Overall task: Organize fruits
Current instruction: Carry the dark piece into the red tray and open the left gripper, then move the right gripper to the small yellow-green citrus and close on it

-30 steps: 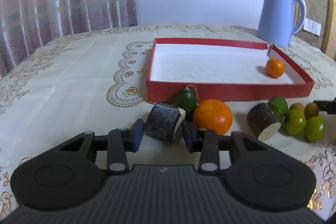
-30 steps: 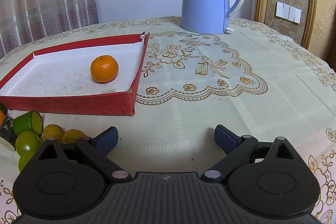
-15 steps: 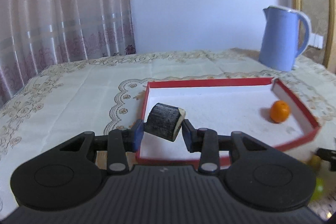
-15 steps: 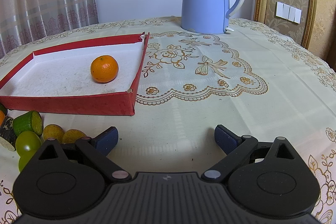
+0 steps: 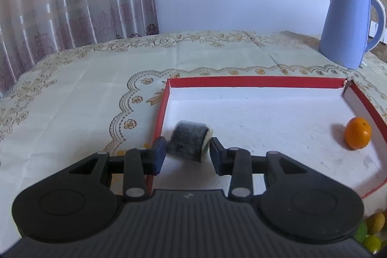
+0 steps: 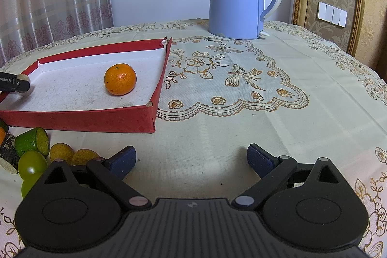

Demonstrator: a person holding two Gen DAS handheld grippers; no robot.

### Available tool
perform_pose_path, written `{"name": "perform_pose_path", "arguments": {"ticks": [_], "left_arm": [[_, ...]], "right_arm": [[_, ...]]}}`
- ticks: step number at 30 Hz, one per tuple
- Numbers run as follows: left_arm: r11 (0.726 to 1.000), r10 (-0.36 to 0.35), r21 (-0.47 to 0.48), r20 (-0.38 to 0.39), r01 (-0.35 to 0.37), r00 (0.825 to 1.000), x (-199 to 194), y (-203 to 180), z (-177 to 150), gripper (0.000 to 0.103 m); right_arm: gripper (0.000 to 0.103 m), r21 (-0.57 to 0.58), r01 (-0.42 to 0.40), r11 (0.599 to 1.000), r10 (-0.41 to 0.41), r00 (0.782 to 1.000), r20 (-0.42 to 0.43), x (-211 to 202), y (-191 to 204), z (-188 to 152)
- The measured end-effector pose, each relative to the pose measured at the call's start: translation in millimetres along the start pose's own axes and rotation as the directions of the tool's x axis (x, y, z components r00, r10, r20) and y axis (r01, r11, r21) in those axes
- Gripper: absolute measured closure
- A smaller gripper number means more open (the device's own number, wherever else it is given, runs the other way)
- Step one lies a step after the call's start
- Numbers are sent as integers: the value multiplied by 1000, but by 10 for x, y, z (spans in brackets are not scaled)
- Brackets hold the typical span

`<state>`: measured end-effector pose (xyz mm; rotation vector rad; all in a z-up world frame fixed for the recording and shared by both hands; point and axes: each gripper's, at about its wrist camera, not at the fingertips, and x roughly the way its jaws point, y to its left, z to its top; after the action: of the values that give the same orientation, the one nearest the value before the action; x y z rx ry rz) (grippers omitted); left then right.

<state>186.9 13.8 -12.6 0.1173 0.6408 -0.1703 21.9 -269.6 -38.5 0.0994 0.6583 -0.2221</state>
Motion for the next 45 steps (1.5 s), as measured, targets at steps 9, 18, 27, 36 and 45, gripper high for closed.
{"name": "perform_pose_path", "arguments": {"ticks": [9, 18, 27, 36, 45], "left_arm": [[1000, -14, 17, 46, 13, 999, -146, -41, -56, 47], [991, 133, -46, 251, -125, 959, -918, 108, -364, 6], [986, 128, -128, 154, -109, 980, -1223, 342, -899, 3], [995, 71, -77, 95, -64, 993, -1237, 291, -1109, 0], [999, 44, -29, 51, -43, 998, -1115, 178, -1193, 0]], "right_arm": [[4, 0, 0, 1000, 0, 1000, 0, 0, 3, 1], [4, 0, 0, 1000, 0, 1000, 0, 0, 5, 1], [4, 0, 0, 1000, 0, 1000, 0, -2, 7, 1], [4, 0, 1, 1000, -1, 1000, 0, -1, 7, 2], [4, 0, 1, 1000, -1, 1000, 0, -1, 7, 2]]}}
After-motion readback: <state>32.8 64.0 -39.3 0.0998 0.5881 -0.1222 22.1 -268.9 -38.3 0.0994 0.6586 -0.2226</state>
